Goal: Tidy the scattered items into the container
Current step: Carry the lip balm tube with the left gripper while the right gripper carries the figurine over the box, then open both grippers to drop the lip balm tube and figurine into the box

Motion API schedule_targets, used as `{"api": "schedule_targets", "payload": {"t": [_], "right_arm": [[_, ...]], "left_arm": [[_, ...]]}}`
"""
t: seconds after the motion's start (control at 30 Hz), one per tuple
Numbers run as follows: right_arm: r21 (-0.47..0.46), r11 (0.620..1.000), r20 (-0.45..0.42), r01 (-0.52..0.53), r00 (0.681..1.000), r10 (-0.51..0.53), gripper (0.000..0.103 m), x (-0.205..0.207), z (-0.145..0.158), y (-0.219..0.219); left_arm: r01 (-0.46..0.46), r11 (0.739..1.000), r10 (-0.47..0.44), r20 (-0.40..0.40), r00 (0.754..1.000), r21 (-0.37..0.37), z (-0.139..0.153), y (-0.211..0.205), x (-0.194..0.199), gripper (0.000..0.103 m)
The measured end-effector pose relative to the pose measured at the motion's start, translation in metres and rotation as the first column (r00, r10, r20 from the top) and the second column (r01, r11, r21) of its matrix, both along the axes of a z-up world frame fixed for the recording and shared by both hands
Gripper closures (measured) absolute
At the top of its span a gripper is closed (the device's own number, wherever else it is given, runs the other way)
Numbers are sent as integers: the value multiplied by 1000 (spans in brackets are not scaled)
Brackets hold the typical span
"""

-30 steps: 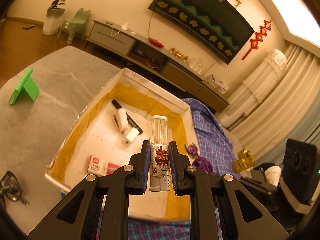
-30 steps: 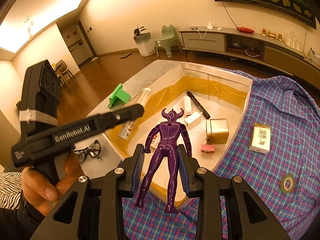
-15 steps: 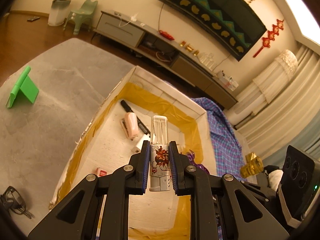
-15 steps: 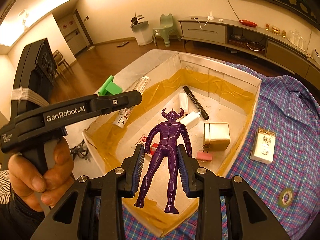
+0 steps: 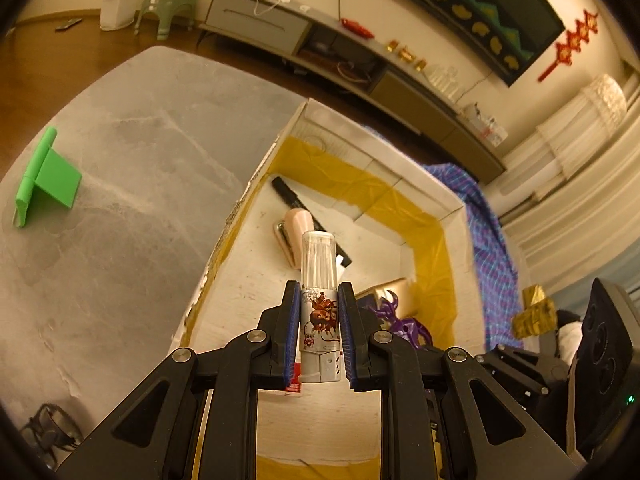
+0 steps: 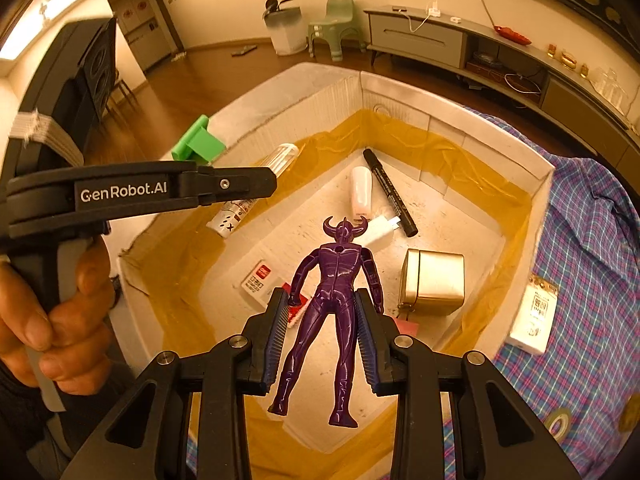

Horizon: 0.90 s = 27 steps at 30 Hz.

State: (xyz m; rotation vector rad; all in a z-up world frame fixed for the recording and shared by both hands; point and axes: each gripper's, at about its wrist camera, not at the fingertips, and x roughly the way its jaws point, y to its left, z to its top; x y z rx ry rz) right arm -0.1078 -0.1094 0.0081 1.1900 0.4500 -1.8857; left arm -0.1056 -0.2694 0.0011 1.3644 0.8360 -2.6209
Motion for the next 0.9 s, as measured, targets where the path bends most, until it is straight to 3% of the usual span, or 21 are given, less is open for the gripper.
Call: {"api": "schedule_targets", "payload": {"t": [0.37, 0.77, 0.9], "right_arm": [[124, 989, 49, -78, 996, 72, 68, -16, -23, -24], [176, 981, 94, -77, 994, 61, 67, -29, -37, -31], [152, 987, 99, -46, 995, 31, 58, -28, -36, -19]], "left_arm": [[88, 986, -65, 154, 986, -144, -19, 12, -26, 84], [125, 977, -79, 255, 964, -171, -31, 19, -45, 83], [112, 978, -61, 272, 960, -178, -34, 19, -48, 82]]}}
